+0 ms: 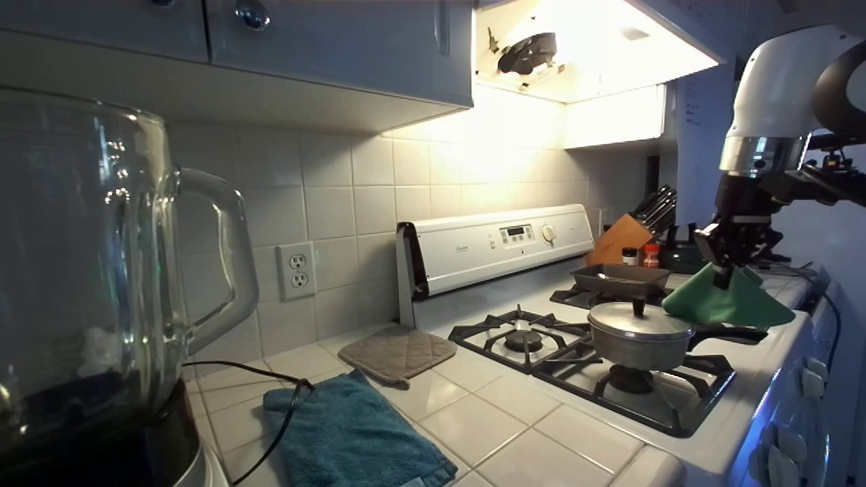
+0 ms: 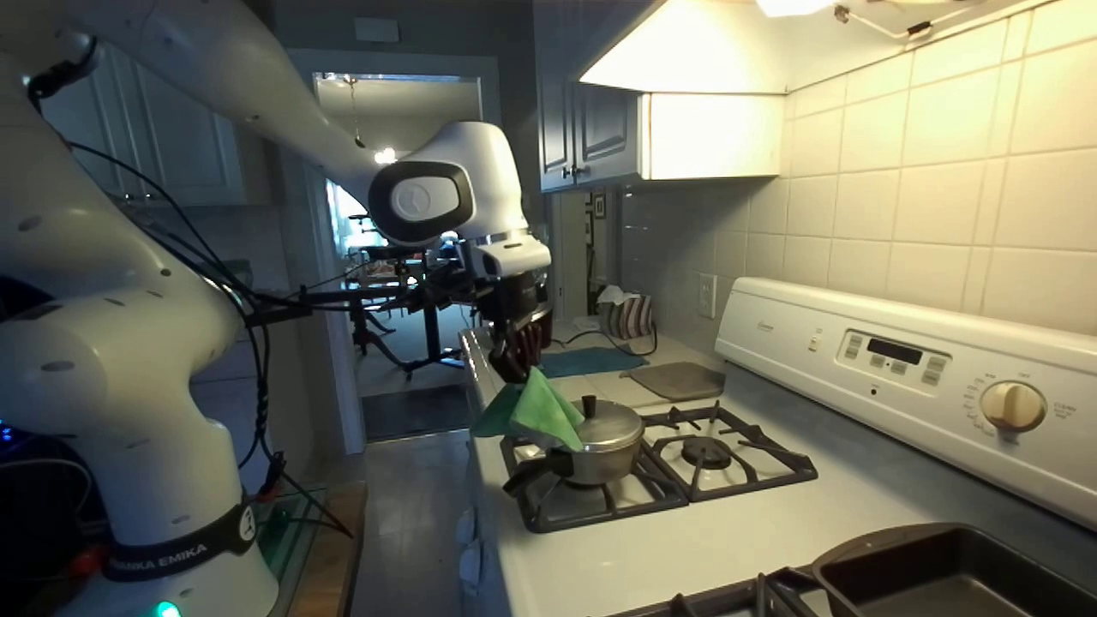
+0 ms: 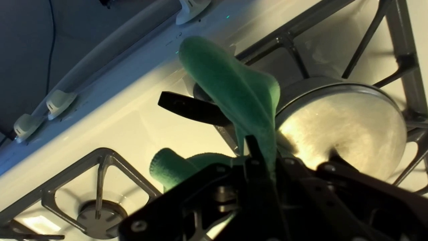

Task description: Put the silver lid on the silver pot then use the green towel to move the pot to the right and place the towel back on the counter.

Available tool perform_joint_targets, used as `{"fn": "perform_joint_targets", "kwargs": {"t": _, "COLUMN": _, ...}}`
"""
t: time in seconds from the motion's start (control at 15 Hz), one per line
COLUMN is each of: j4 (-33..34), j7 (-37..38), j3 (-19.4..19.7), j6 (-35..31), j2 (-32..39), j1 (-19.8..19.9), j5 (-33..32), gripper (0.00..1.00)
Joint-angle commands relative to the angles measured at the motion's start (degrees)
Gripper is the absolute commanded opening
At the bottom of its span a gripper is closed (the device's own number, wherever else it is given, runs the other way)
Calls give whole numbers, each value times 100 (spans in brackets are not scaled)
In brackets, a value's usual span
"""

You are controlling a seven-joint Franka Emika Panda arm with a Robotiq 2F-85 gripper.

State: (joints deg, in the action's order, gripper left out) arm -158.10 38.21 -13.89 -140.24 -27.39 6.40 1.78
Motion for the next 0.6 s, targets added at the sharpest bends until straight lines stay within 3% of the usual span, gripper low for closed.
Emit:
{"fn": "perform_joint_targets", "kwargs": {"t": 0.0, "j4": 8, "j7": 58, "j3": 99, "j6": -206, "j2": 187, "j1": 23, "j5": -201, "gripper": 1}}
{"fn": "perform_joint_targets", "kwargs": {"t": 0.53, "j4": 7, "j7": 29, "j3": 209, "j6": -384, "j2": 434, "j1": 35, "j5": -327, "gripper": 1}}
